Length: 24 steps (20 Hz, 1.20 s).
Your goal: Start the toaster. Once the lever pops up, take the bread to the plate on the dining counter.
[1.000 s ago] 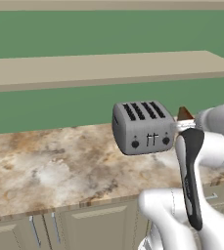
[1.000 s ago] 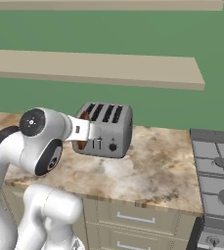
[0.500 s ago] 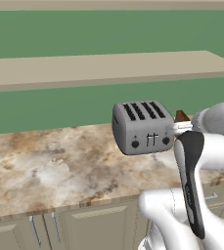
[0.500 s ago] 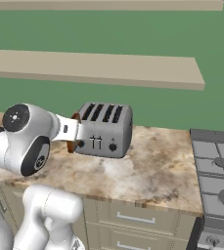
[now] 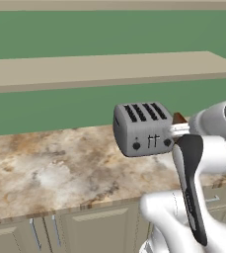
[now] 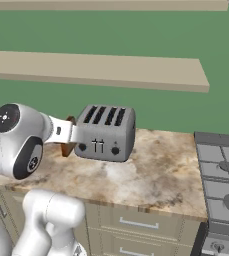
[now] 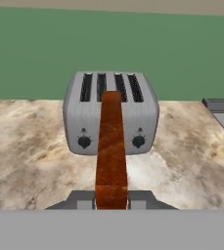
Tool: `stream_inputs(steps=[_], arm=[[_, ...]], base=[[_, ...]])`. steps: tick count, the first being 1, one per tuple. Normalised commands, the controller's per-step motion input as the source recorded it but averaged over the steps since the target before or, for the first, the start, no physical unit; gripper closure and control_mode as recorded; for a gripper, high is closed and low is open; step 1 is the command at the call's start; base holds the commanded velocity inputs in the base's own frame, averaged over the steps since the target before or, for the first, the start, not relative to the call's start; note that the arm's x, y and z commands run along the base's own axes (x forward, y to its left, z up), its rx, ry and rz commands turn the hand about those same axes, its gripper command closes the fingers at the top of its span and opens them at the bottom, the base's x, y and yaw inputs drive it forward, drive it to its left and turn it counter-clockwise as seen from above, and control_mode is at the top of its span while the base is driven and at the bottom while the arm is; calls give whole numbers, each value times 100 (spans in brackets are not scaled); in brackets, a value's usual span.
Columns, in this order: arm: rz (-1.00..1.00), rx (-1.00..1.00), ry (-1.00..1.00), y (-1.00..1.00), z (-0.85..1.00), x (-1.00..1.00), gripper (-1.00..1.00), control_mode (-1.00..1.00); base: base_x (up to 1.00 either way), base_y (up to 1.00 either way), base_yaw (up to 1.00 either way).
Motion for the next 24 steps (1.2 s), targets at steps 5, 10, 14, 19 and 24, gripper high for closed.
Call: stream_inputs(steps=[5,10,14,19,24], arm=[[1,0,0,1,0,-3,100,100],[0,0,0,0,0,0,100,100],[0,0,0,0,0,0,100,100],[0,0,0,0,0,0,100,100],[0,0,0,0,0,0,100,100]], base=[[-55,0,5],[-100,0,25],[-76,9,55],[-9,9,94],[-2,1,100]])
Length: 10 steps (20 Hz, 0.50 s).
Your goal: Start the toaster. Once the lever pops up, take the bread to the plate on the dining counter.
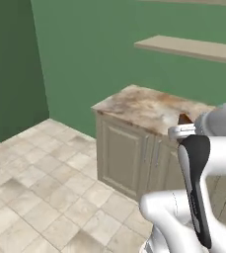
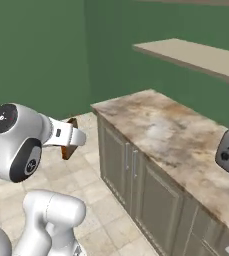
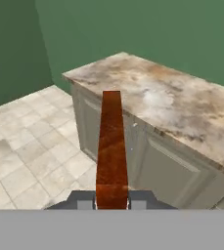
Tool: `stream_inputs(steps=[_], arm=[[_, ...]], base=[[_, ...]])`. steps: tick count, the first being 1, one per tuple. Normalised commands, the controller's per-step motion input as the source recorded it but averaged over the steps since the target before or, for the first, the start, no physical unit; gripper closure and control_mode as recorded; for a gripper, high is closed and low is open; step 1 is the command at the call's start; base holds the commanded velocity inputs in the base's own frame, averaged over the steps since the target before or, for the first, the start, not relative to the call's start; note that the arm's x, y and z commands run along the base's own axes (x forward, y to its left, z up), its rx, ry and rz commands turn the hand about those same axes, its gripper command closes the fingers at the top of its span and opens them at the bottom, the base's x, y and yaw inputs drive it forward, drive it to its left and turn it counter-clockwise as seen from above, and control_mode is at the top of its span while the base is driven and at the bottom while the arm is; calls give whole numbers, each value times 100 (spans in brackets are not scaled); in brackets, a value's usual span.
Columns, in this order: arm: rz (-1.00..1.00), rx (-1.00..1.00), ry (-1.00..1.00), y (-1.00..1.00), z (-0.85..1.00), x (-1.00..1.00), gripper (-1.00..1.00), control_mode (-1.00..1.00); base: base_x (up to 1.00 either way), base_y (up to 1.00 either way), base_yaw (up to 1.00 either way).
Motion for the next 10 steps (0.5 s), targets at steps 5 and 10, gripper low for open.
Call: stream_inputs(steps=[5,10], arm=[[0,0,0,0,0,0,100,100],[0,0,0,0,0,0,100,100]], base=[[-9,0,100],[-8,0,100]])
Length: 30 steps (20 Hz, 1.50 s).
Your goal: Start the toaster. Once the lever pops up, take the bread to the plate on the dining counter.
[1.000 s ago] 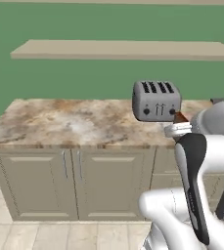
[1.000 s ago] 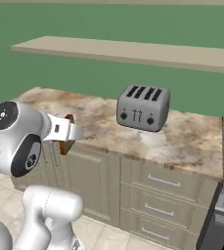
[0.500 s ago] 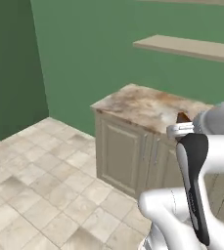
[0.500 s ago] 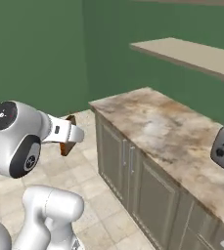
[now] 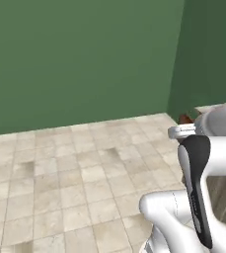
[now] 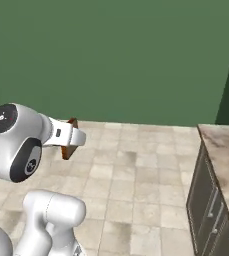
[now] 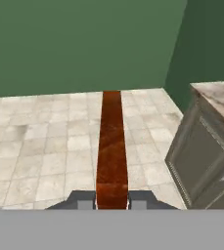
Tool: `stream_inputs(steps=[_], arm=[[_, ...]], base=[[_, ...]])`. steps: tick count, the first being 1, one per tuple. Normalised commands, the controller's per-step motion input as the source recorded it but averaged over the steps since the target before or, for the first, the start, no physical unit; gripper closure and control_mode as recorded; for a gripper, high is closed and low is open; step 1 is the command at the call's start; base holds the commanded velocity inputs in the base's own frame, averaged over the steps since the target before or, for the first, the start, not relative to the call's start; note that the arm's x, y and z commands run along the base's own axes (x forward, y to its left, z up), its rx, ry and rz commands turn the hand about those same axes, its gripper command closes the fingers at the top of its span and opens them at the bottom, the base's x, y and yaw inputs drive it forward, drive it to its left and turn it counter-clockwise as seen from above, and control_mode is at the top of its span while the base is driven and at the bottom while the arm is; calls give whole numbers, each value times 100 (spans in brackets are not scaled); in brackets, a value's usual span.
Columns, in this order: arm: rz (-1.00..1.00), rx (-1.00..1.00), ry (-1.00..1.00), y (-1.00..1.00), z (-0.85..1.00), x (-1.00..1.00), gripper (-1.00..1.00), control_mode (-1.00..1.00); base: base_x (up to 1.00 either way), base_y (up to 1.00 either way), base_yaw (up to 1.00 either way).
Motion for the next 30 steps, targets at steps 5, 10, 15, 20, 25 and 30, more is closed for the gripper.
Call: stream_inputs(steps=[5,10,15,20,25,30], arm=[[0,0,0,0,0,0,100,100],[0,0,0,0,0,0,100,100],[0,0,0,0,0,0,100,100],[0,0,0,0,0,0,100,100],[0,0,0,0,0,0,100,100],[0,0,0,0,0,0,100,100]], base=[[0,0,100],[0,0,100],[7,-4,97],[27,-36,81],[25,-71,61],[44,-71,46]])
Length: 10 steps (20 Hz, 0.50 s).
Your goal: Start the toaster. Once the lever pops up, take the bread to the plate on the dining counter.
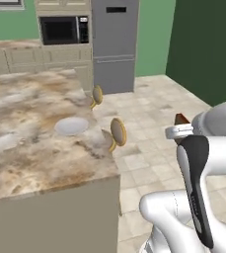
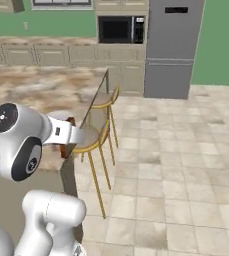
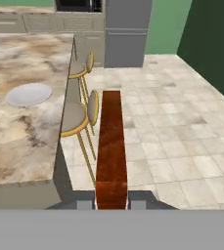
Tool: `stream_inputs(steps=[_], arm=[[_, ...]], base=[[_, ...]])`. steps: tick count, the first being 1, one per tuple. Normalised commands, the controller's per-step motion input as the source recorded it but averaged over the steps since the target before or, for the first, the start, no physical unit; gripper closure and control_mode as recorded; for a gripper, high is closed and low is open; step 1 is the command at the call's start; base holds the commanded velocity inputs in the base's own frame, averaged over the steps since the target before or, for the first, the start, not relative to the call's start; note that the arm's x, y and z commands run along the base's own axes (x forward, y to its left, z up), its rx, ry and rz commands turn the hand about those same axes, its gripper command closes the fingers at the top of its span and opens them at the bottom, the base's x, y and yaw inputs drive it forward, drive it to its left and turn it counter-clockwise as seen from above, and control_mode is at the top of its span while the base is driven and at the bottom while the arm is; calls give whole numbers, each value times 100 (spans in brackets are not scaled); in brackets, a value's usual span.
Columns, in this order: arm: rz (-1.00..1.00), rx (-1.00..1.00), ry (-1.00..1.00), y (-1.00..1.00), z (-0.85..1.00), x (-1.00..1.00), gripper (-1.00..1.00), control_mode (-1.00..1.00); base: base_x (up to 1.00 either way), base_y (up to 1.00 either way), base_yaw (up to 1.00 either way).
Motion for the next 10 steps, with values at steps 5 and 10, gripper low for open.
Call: stream_inputs(steps=[5,10], arm=[[0,0,0,0,0,0,100,100],[0,0,0,0,0,0,100,100]], base=[[23,-99,46],[20,-98,53]])
